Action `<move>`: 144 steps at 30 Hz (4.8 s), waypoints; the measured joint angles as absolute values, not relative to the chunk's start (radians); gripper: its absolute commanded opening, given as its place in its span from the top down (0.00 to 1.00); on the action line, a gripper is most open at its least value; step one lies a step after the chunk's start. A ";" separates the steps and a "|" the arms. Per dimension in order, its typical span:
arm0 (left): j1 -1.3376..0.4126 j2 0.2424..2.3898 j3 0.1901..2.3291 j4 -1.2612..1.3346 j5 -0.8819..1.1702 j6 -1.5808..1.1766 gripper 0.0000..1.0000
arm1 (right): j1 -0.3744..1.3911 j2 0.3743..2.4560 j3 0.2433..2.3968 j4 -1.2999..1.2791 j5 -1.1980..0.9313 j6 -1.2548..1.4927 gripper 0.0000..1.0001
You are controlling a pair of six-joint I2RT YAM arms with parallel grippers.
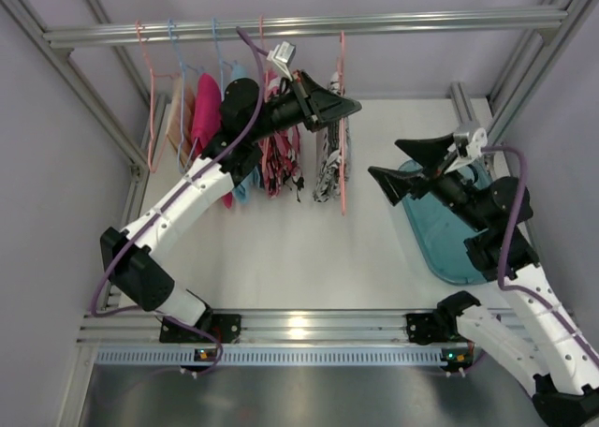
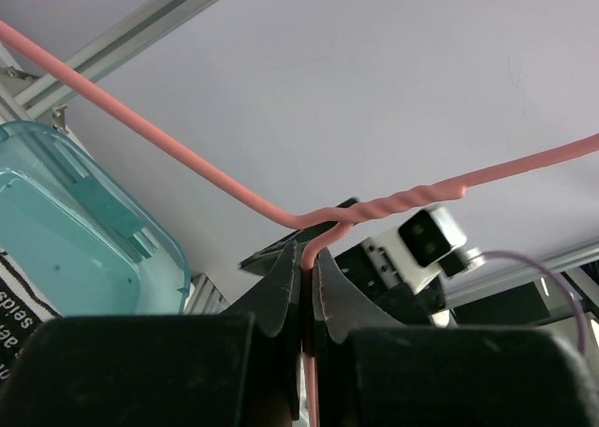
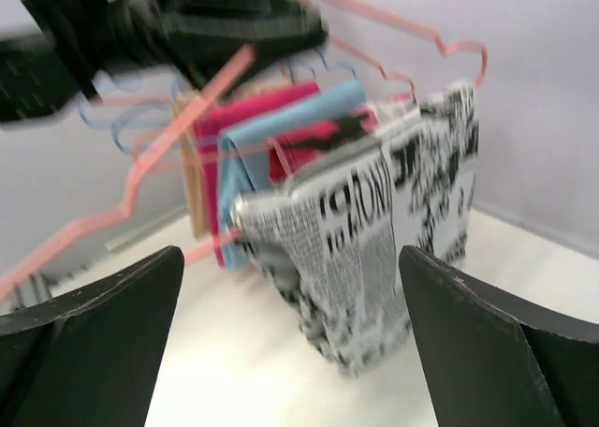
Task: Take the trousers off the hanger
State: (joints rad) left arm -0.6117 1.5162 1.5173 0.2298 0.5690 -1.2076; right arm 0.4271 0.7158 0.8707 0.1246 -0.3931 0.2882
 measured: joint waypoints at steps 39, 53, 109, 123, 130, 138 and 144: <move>-0.618 1.578 1.608 0.216 0.581 -1.229 1.00 | 0.489 1.134 0.850 0.487 -0.281 -0.057 0.44; -0.617 1.531 1.553 0.228 0.560 -1.216 1.00 | 0.496 1.134 0.952 0.374 -0.291 -0.103 1.00; -0.669 1.391 1.180 0.245 0.656 -0.890 1.00 | 0.223 0.481 1.236 -0.216 0.161 -0.164 1.00; -0.682 1.372 1.249 0.233 0.723 -0.777 1.00 | 0.054 0.223 0.839 -0.382 0.268 -0.261 1.00; -0.684 1.353 1.249 0.210 0.742 -0.744 1.00 | 0.053 0.349 0.550 -0.207 0.290 -0.271 1.00; -0.685 1.313 1.246 0.155 0.721 -0.730 1.00 | 0.053 0.772 0.477 0.150 0.237 -0.238 1.00; -0.686 1.301 1.241 0.103 0.670 -0.731 1.00 | 0.052 0.966 0.524 0.259 0.204 -0.196 0.40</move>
